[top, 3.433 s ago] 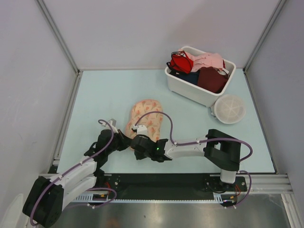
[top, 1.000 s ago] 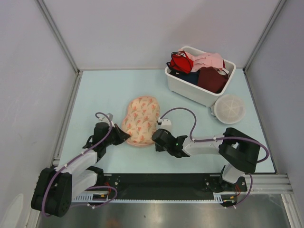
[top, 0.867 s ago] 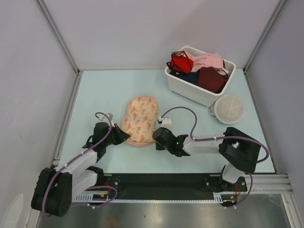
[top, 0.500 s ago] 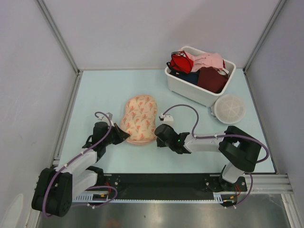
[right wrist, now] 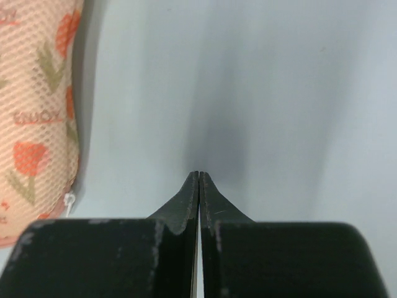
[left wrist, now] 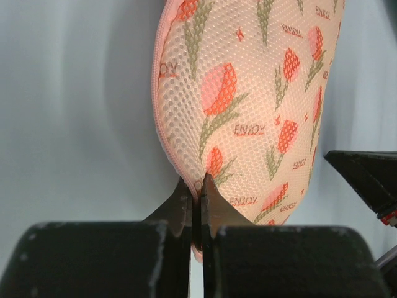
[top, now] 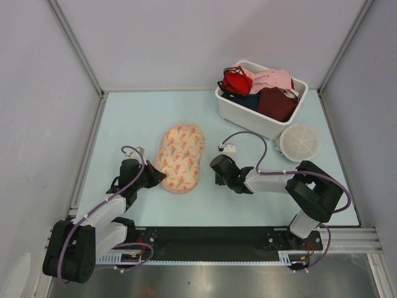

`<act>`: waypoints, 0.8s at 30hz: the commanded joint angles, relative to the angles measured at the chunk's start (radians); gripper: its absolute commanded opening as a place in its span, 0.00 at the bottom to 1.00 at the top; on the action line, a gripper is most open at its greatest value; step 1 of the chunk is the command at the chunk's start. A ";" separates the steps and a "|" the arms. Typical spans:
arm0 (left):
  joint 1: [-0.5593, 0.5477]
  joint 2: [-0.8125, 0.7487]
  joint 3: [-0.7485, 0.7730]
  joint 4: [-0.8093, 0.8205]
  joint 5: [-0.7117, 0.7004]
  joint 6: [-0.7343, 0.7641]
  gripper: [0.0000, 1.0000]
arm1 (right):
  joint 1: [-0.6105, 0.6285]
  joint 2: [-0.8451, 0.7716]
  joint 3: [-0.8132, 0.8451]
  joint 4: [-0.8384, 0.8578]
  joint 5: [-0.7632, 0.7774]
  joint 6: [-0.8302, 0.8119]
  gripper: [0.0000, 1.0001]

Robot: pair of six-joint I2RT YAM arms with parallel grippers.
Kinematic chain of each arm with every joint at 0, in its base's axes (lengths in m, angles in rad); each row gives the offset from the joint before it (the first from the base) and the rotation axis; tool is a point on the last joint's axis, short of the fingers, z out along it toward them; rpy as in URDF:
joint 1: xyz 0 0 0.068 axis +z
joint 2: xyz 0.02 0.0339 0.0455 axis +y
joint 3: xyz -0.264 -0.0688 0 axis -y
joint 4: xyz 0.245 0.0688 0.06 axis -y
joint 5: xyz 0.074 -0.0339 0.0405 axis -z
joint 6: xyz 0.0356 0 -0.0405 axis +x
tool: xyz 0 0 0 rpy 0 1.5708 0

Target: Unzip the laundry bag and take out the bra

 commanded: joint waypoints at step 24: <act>-0.057 -0.218 0.108 -0.251 -0.150 0.071 0.97 | 0.078 -0.312 0.118 -0.187 0.071 -0.125 0.40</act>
